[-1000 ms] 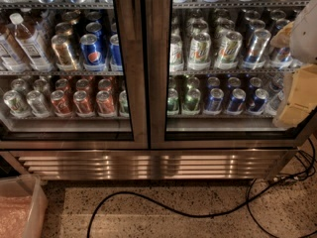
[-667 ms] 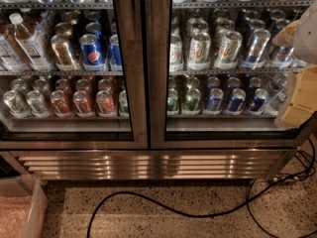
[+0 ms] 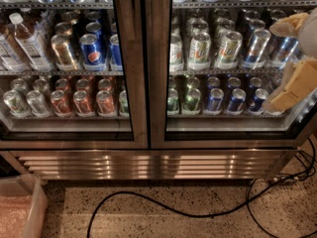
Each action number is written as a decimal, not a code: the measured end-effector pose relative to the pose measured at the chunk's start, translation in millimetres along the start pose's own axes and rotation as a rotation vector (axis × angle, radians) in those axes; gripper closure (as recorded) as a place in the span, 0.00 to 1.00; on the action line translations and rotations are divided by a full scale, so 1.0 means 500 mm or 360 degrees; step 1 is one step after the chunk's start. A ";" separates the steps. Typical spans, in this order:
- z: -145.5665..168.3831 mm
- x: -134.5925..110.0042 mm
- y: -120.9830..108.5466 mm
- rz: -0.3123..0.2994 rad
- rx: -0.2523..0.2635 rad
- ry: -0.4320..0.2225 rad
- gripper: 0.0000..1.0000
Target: Open right fridge door
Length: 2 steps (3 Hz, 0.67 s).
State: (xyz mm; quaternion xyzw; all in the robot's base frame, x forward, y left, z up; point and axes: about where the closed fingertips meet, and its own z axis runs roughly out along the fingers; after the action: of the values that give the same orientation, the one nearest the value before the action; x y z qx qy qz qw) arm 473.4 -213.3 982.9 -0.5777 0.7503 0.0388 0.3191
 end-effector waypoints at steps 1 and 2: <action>0.018 -0.061 -0.011 0.0029 -0.0043 -0.0338 0.00; 0.012 -0.098 0.000 0.0053 -0.0083 -0.0445 0.00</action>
Offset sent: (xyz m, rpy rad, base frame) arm 0.0120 0.0239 0.0086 0.1748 -0.0361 0.0575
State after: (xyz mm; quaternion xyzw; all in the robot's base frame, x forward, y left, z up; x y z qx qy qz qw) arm 482.4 -169.5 1003.7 -0.5623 0.7066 0.1438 0.4047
